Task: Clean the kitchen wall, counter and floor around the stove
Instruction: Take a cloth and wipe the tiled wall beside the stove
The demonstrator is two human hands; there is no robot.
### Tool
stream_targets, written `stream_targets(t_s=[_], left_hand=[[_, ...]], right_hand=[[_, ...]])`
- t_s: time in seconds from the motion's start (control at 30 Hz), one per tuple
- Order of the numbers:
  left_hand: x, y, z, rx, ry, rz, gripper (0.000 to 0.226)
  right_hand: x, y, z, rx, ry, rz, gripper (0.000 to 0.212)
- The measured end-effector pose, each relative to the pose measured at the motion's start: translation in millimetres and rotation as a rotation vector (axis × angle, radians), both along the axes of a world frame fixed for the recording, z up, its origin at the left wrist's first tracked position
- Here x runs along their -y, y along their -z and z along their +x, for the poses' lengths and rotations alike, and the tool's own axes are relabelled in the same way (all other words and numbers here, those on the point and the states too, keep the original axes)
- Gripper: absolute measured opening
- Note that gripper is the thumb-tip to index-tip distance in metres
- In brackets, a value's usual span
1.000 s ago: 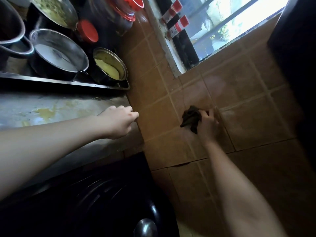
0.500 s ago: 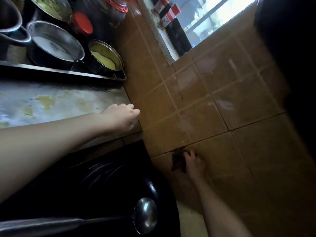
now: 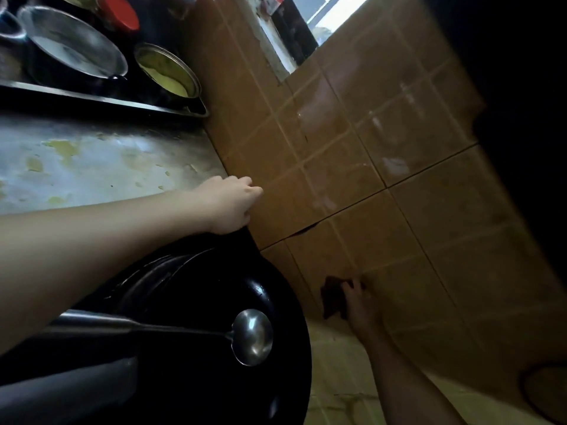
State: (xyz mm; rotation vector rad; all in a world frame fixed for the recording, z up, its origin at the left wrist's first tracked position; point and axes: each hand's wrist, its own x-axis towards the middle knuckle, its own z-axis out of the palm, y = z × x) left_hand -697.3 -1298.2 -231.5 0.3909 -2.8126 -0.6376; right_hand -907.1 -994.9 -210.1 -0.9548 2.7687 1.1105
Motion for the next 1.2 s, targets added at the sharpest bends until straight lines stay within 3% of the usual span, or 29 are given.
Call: stream_targets(t_s=[0.1,0.37,0.5,0.6,0.77,0.87,1.03,1.2], left_hand=[[-20,-1,-10,-0.008,0.035,-0.021,0.032],[-55,0,-28,-0.034,0.083,-0.018,0.034],[-66,-2,-30,-0.026,0.107,-0.017,0.034],[-72,-1,-31,-0.050,0.116,-0.055,0.032],[-74,4,-25,-0.053,0.125,-0.076,0.031],[-76,1,-24,-0.046,0.121,-0.055,0.032],[-86,-9,-24,-0.072,0.134,-0.040,0.037],[-80,-11,-15,-0.109,0.117,-0.039,0.032]], right_hand=[[1,-8,-20,-0.030,-0.031,-0.080,0.045],[30,-64,-39,-0.225,-0.013,-0.534,0.039],[-10,-41,-32,-0.190,0.049,-0.466,0.041],[-58,-13,-25,-0.044,0.055,-0.483,0.029],[-114,0,-2,-0.039,0.082,-0.457,0.029],[-108,-32,0,-0.220,0.123,-0.445,0.039],[-81,-107,-6,-0.382,-0.038,-0.773,0.032],[-50,-129,-12,-0.524,0.002,-0.853,0.029]])
